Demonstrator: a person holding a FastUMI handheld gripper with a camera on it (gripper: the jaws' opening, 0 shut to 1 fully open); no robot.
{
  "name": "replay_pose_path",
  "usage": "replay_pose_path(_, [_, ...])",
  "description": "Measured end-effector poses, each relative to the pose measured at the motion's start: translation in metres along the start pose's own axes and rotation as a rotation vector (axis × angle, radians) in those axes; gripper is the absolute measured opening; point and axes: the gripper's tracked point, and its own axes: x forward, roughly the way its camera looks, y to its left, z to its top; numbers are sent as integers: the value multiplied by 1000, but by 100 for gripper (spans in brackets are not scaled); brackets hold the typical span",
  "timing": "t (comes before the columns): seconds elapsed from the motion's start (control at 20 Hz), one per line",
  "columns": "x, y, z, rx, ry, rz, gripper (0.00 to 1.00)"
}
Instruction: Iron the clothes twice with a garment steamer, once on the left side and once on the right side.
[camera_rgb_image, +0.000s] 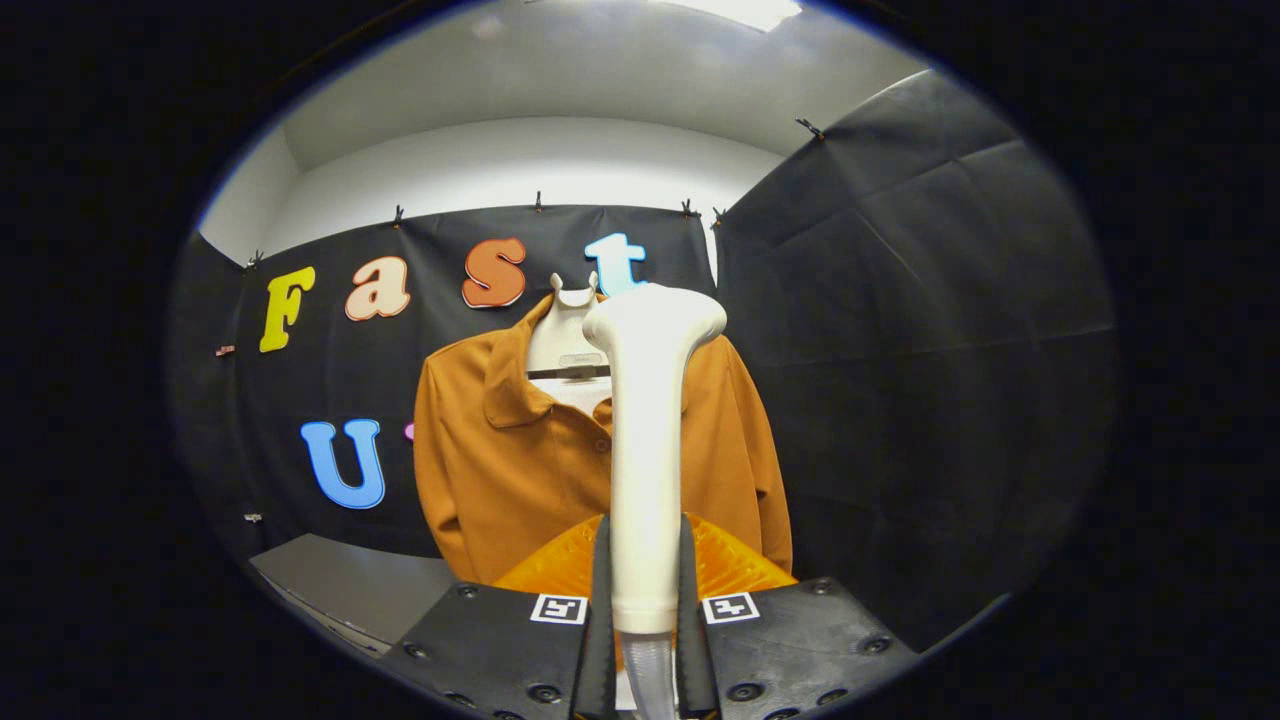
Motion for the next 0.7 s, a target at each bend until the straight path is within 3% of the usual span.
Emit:
replay_pose_path(0.3, [35,-10,-50,4,92,14,27])
replay_pose_path(0.7, [36,-13,-102,2,169,11,27])
